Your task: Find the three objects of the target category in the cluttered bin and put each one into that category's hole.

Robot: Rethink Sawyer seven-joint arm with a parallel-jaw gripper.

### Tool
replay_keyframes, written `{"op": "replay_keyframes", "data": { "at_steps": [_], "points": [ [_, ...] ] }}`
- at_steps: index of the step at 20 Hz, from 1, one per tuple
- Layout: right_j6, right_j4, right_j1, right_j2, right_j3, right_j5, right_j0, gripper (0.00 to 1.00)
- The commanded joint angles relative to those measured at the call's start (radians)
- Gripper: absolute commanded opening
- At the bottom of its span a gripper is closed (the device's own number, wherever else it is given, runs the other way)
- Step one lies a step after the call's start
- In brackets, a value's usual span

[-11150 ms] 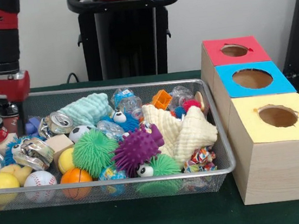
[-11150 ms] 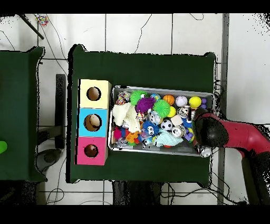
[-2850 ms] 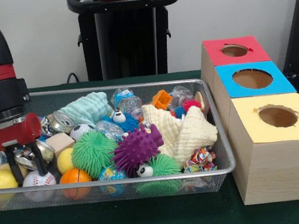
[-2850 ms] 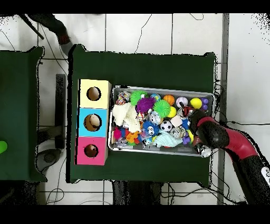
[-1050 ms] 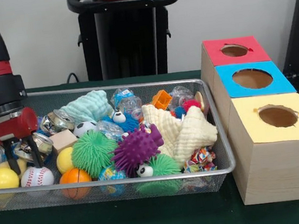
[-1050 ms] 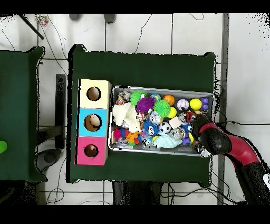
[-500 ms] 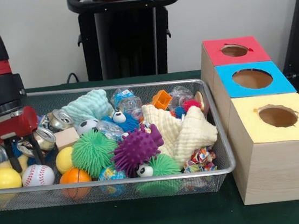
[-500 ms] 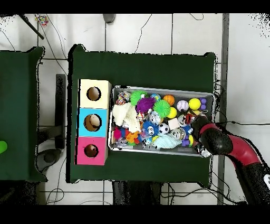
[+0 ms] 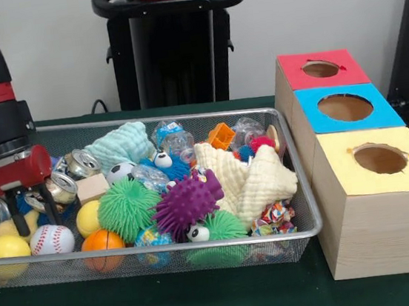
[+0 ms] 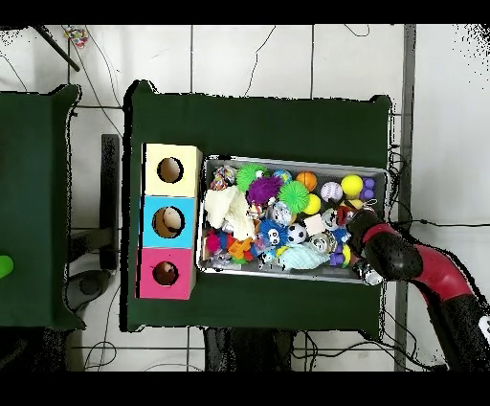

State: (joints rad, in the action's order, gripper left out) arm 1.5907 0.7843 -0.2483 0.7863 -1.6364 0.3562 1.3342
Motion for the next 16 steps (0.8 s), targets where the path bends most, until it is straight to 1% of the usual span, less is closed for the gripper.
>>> {"op": "replay_keyframes", "data": {
  "at_steps": [1,8,13,16],
  "points": [
    [-0.302,0.1,0.083,-0.183,0.211,0.234,0.05,1.0],
    [-0.355,0.105,0.09,-0.158,0.223,0.245,0.064,1.0],
    [-0.372,0.085,0.096,-0.15,0.234,0.288,0.07,1.0],
    [-0.38,0.084,0.106,-0.142,0.251,0.293,0.073,1.0]
  ]
}}
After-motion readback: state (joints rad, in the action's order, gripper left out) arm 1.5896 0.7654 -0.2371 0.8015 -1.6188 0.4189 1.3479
